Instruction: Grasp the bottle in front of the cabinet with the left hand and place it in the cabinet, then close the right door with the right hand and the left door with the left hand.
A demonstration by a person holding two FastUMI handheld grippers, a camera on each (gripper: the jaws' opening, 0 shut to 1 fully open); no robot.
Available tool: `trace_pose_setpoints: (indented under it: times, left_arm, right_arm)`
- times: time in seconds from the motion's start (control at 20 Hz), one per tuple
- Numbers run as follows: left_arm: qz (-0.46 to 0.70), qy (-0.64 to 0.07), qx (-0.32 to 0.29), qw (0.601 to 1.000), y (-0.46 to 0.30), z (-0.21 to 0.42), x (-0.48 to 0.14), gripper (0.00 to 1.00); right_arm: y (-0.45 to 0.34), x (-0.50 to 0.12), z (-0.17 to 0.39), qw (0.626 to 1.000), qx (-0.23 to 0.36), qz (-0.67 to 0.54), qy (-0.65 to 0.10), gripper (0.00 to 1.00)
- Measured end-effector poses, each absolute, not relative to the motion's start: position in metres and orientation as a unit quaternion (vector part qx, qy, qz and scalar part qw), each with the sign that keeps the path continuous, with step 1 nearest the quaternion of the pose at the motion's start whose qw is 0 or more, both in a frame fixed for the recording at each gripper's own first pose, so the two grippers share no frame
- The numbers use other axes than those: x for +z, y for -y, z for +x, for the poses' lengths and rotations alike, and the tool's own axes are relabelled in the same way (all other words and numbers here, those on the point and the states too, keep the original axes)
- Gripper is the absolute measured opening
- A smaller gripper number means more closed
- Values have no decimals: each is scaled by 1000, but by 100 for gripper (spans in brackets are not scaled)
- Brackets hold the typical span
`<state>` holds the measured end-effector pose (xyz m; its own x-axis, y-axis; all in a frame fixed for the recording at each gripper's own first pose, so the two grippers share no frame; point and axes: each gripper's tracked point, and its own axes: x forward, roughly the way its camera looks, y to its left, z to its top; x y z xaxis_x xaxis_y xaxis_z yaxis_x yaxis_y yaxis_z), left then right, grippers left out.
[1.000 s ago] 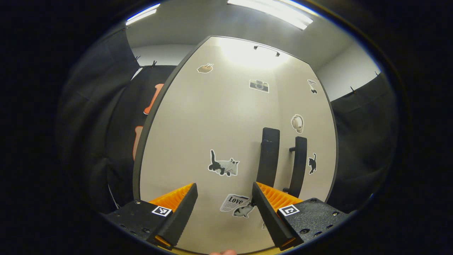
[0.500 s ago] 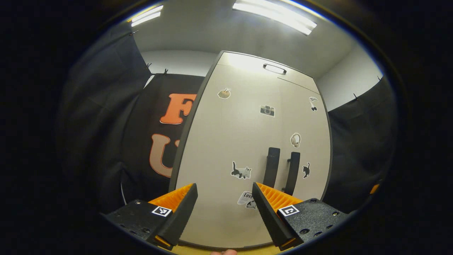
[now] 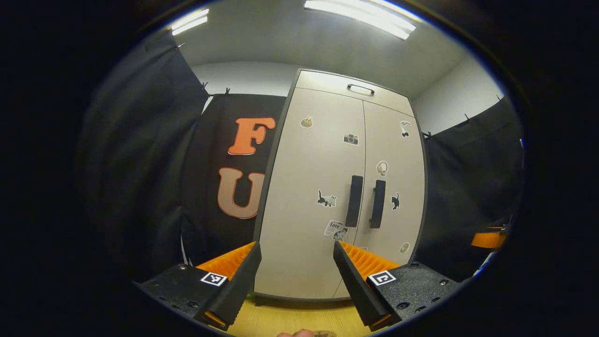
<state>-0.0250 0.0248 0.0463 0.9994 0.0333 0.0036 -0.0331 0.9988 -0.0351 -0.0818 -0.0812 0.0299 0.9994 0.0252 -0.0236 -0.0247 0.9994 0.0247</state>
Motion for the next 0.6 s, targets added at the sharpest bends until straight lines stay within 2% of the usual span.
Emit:
trace_pose_setpoints:
  times: [0.2,0.6]
  left_arm:
    - [-7,8,34,999,-31,-52,40,94]
    - [-8,11,22,1000,-17,-53,31,95]
  right_arm:
    - [65,20,-83,999,33,11,-26,97]
    - [61,10,-89,998,36,17,-42,98]
